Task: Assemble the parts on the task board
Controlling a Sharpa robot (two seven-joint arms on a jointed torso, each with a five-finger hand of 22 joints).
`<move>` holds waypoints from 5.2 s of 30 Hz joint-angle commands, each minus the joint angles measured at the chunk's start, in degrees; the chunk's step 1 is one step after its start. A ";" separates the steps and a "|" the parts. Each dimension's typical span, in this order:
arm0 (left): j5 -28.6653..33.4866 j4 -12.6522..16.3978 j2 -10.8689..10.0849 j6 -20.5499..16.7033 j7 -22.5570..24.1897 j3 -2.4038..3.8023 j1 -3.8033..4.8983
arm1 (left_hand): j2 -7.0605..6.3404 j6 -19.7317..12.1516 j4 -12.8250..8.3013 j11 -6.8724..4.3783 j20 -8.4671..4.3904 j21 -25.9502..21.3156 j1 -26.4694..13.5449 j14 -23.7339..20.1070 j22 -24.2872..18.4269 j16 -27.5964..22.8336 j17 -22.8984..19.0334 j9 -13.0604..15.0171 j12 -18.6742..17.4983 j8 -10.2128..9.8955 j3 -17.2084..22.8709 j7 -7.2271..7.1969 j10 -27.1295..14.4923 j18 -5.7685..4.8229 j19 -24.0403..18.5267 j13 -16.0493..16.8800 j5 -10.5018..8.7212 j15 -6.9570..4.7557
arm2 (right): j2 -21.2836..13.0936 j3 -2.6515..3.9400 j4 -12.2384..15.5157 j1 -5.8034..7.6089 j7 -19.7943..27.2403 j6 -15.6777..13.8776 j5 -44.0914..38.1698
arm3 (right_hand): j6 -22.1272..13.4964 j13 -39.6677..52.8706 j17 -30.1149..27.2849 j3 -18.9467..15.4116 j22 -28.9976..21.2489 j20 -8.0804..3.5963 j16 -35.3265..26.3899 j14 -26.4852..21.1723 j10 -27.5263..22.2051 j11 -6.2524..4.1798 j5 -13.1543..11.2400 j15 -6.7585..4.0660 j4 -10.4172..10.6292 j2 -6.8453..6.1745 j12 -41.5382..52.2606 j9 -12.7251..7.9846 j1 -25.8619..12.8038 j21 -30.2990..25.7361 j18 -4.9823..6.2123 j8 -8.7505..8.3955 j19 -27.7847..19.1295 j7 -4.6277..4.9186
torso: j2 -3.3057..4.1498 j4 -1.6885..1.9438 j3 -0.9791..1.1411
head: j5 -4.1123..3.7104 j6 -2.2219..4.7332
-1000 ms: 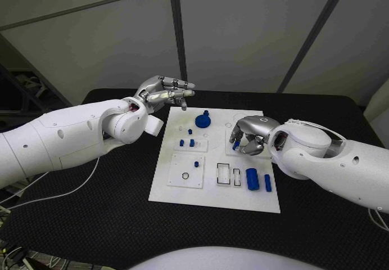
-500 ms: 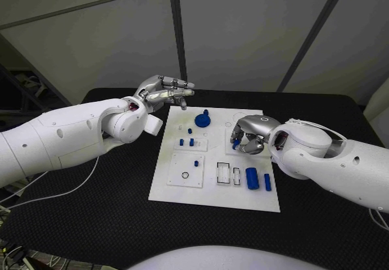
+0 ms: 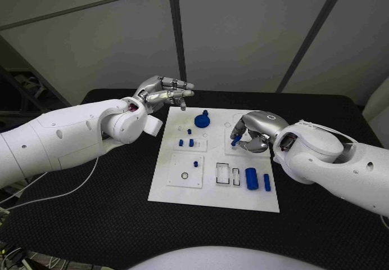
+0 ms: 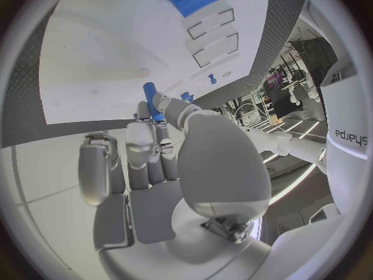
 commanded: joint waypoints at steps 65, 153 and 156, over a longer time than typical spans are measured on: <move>0.25 -0.82 1.41 1.05 0.14 0.02 0.06 | 0.84 -0.04 0.06 -0.04 0.00 -0.56 -0.07 0.14 -0.20 -0.45 -0.09 -0.14 0.25 -0.22 -0.39 0.16 -0.24 -0.67 -0.24 -0.03 -0.38 0.22 | 16.06 -5.18 -2.33 -3.01 3.26 3.99 -2.38 | -0.60 0.11 -1.39 -0.44 9.23 -0.37 -1.01 -0.30 1.21 -1.07 0.39 -0.38 -0.49 0.52 -1.48 0.24 -0.05 -0.89 -0.80 -0.88 2.37 0.40 | 0.09 0.01 0.01 | 2.94 -1.37; 2.04 0.34 0.05 2.21 1.23 -0.24 -0.45 | 0.78 -0.07 0.09 -0.05 0.07 -0.93 -0.36 0.16 -0.42 -0.91 -0.10 -0.27 0.30 -0.22 -0.79 0.08 -0.31 -0.68 -0.27 -0.01 -0.40 0.28 | -12.77 -3.10 13.68 -8.20 -19.54 -7.43 12.44 | -7.18 67.93 19.55 -23.58 15.09 -2.16 14.09 2.48 7.75 -3.95 0.87 -2.38 20.04 -4.38 68.58 18.75 -10.77 5.69 -2.63 1.91 6.05 -1.98 | -0.72 -1.25 -0.69 | -5.72 0.40; 2.04 0.30 0.01 2.25 1.18 -0.24 -0.46 | 0.78 -0.07 0.09 -0.05 0.07 -0.93 -0.36 0.16 -0.42 -0.91 -0.10 -0.27 0.30 -0.22 -0.79 0.08 -0.31 -0.68 -0.27 -0.01 -0.40 0.28 | -12.49 -3.11 13.57 -8.38 -20.08 -6.73 12.01 | -7.15 68.07 19.71 -24.29 15.09 -2.16 14.19 2.48 7.74 -3.97 0.89 -2.40 20.07 -4.25 68.59 19.59 -11.18 5.69 -2.63 1.97 6.05 -2.04 | -0.73 -1.21 -0.68 | -5.68 0.35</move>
